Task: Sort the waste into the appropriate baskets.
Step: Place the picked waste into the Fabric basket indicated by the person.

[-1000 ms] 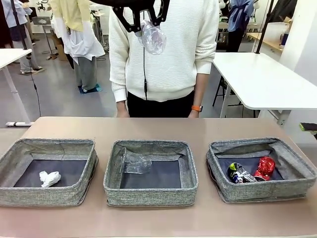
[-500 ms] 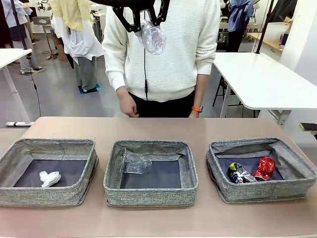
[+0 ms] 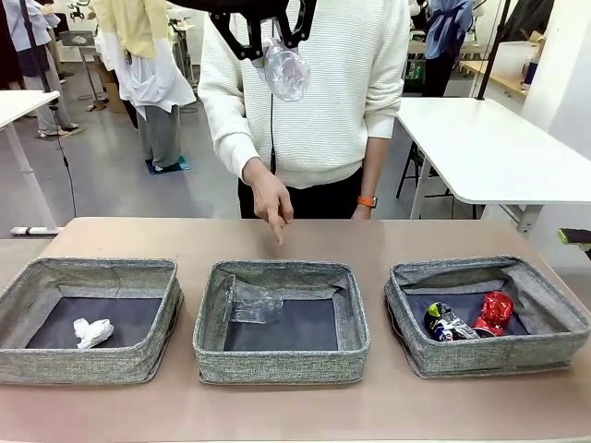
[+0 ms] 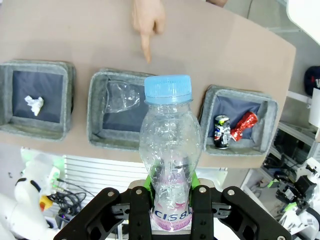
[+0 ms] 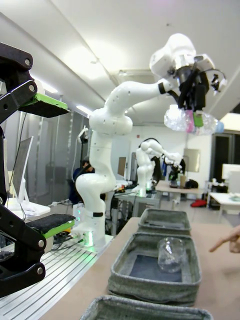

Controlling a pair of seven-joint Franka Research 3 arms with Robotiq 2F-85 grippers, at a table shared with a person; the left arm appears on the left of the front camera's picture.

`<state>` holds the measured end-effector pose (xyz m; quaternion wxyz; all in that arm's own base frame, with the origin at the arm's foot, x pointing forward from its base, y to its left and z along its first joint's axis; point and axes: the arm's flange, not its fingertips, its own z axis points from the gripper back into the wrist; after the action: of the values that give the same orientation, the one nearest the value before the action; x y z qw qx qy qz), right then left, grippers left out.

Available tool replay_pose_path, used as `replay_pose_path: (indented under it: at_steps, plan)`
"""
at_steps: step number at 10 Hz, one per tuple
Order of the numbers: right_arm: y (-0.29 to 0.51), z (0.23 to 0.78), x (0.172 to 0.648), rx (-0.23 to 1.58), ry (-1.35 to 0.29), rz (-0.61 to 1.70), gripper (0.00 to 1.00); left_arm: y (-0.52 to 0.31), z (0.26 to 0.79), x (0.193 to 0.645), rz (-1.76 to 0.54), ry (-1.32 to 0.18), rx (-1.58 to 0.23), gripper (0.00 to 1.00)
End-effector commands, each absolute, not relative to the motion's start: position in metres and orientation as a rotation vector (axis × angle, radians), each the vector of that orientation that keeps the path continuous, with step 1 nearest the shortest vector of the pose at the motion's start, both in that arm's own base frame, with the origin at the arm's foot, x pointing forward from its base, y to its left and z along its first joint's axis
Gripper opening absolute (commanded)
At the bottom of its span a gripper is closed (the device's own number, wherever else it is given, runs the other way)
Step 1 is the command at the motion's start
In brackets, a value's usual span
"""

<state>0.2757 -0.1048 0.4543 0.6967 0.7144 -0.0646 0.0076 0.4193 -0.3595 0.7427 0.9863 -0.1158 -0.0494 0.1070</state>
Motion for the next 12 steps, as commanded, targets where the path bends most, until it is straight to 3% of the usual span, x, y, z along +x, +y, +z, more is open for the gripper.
replay_pose_path:
  at_steps: [1,9,12]
  plan:
    - [-0.106,0.461,0.276,1.609,-0.130,0.001,1.00,-0.358,0.745,0.416,0.214,-0.102,-0.235,0.23]
    - [-0.106,0.461,0.276,1.609,-0.130,0.001,1.00,-0.359,0.743,0.419,0.215,-0.099,-0.233,0.23]
    - [-0.106,0.461,0.276,1.609,-0.130,0.001,1.00,-0.396,0.597,0.377,0.171,-0.251,-0.231,0.23]
